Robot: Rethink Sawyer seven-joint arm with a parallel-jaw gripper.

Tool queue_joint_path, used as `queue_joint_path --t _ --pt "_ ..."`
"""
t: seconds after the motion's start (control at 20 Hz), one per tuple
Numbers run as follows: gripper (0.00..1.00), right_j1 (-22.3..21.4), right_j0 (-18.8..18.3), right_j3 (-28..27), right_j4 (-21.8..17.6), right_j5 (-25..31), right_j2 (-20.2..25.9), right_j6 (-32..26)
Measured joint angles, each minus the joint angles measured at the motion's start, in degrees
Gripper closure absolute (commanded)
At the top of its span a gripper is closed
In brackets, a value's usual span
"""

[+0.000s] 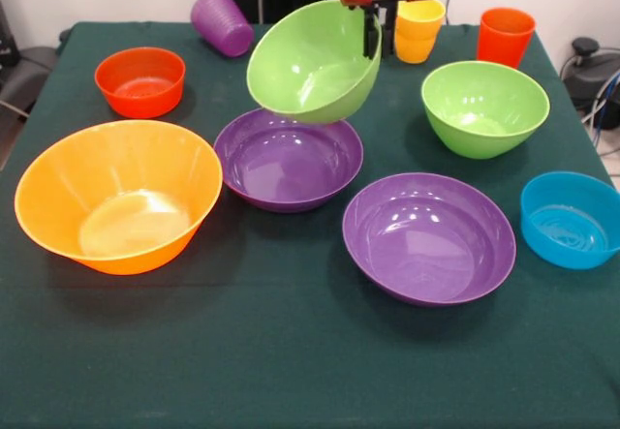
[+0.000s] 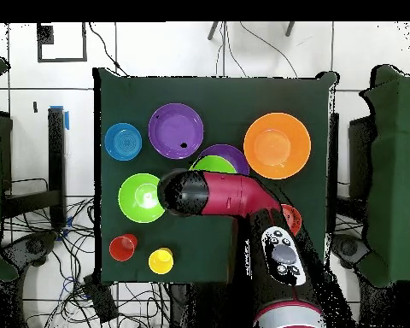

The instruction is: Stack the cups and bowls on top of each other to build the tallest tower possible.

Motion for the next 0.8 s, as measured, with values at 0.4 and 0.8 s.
queue_joint_path --t 0.4,0.8 --pt "1.00 1.6 -2.3 -1.1 0.0 0.0 2.5 0.0" --pt "1.00 5.4 -3.8 -3.2 -1.0 0.0 4.4 0.0"
